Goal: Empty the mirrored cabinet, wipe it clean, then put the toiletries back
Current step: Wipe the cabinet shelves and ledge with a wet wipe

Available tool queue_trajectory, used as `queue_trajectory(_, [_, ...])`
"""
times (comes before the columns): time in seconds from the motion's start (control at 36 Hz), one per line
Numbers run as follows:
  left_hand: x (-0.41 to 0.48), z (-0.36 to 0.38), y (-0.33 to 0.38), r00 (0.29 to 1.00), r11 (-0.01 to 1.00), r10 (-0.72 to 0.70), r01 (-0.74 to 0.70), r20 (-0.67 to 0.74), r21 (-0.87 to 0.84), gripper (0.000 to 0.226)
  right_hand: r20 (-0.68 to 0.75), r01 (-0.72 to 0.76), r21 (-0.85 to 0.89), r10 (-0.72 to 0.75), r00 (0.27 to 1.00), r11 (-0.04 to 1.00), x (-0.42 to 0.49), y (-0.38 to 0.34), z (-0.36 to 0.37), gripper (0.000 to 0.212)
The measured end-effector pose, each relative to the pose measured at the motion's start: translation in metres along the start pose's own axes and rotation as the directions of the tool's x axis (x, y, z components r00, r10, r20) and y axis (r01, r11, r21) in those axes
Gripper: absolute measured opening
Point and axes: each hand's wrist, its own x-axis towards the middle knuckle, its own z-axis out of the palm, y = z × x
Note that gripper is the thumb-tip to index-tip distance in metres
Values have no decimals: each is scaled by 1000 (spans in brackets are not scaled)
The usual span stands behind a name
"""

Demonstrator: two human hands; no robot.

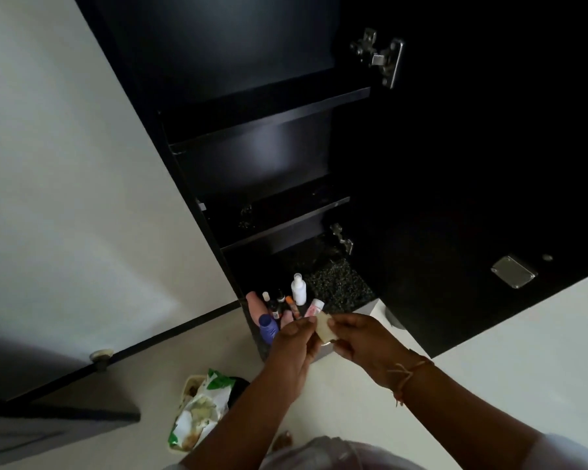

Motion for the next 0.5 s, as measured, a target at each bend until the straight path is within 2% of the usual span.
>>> queue_trajectory(0.11, [21, -1, -5, 1000, 987, -9, 9, 1, 163, 13, -132, -45, 140, 63, 989, 989, 10, 6, -2, 13])
queue_trajectory(0.19, [38, -4, -15, 1000, 932, 7, -3, -8, 362, 13, -290, -20, 200, 79, 954, 980, 17, 15, -11, 16])
queue_trajectory(0.25, [45, -5, -24, 1000, 854, 28, -32, 15, 520, 16, -402, -6, 142, 63, 913, 990, 21, 24, -20, 13])
queue_trajectory(0.28, [49, -6, -29, 998, 774, 57, -69, 38, 629, 16, -447, -7, 84, 44, 894, 996, 23, 30, -25, 11])
queue_trajectory(0.31, [54, -7, -34, 991, 651, 107, -128, 76, 748, 17, -481, -6, 38, 24, 877, 999, 27, 36, -31, 13])
queue_trajectory(0.36, [62, -7, -42, 974, 423, 158, -216, 163, 880, 21, -528, -10, -148, -70, 846, 989, 35, 48, -46, 21])
queue_trajectory(0.42, [67, -5, -50, 973, 313, 118, -227, 200, 922, 25, -526, -61, -407, -180, 831, 911, 48, 59, -64, 15])
queue_trajectory(0.5, [80, 1, -61, 962, 104, 41, -272, 269, 957, 42, -472, -94, -629, -283, 835, 772, 67, 58, -81, 17])
